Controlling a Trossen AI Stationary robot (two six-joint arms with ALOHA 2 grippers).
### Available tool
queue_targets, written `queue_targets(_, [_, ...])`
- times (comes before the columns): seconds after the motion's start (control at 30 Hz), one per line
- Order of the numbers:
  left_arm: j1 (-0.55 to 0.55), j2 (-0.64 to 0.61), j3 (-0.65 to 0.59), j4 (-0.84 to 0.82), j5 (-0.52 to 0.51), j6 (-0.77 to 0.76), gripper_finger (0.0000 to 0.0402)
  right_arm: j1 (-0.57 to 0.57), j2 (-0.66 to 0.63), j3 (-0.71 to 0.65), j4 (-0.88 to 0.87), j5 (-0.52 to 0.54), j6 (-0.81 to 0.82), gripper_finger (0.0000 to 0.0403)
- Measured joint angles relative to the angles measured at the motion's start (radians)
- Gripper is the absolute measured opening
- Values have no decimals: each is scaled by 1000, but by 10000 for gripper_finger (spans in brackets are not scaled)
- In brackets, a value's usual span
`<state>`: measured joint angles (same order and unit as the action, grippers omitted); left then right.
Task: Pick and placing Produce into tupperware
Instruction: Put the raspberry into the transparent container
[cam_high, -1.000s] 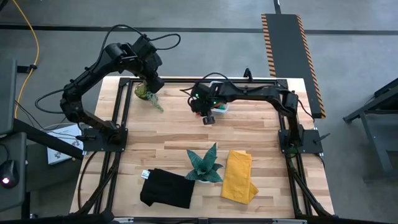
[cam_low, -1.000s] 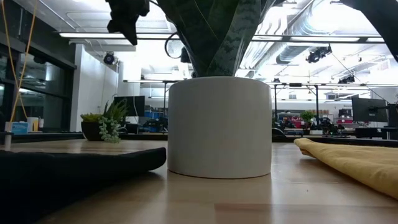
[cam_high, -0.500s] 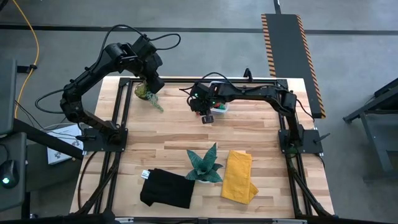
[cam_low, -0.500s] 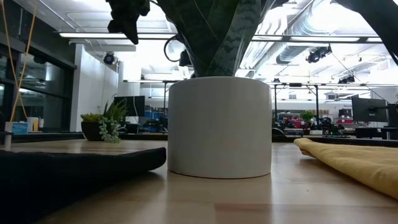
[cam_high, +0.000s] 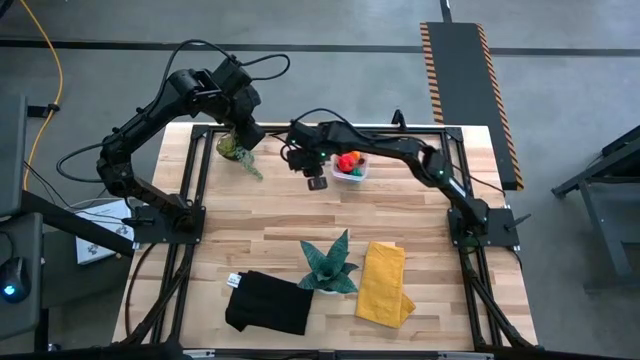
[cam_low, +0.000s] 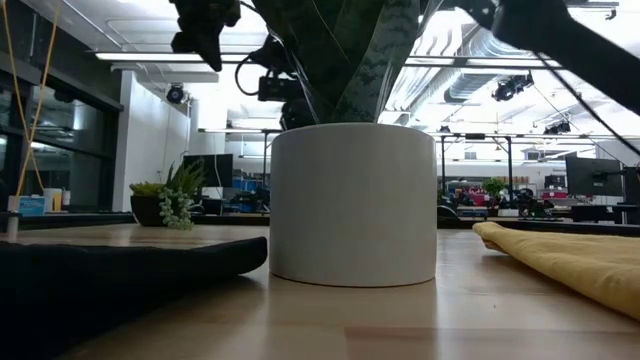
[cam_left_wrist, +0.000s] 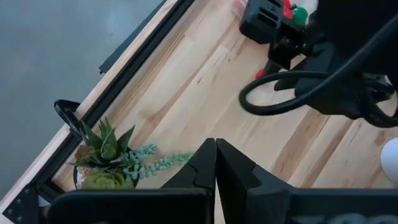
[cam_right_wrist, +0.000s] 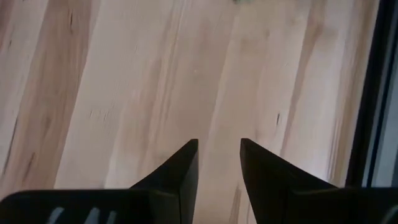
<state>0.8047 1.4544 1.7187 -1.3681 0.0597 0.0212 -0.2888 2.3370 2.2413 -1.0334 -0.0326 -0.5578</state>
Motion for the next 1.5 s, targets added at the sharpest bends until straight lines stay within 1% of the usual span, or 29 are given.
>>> queue_targets(0.17, [0,0,0,-35,0,8,0,-18,22,73,-35,0,33,111])
queue_targets(0.3, [0,-2,0,-60,0,27,0,-27,24,67,-120,11,42,110])
queue_targets(0.43, [0,-11,0,-56,0,36,0,-25,24,40,-142,13,52,110])
queue_targets(0.6, [0,-19,0,-57,0,44,0,-14,27,-2,-126,13,52,110])
queue_targets(0.8, [0,-31,0,-65,0,45,0,2,64,-4,-107,45,52,110])
queue_targets(0.93, [0,-37,0,-73,0,45,0,3,66,-4,-96,49,52,110])
queue_targets(1.07, [0,-43,0,-76,0,34,0,1,66,-4,-73,82,52,110])
queue_targets(1.3, [0,-44,0,-80,24,23,0,-7,71,-4,-104,83,40,110])
queue_targets(1.5, [0,-44,0,-80,38,19,0,-11,71,-4,-109,40,16,110])
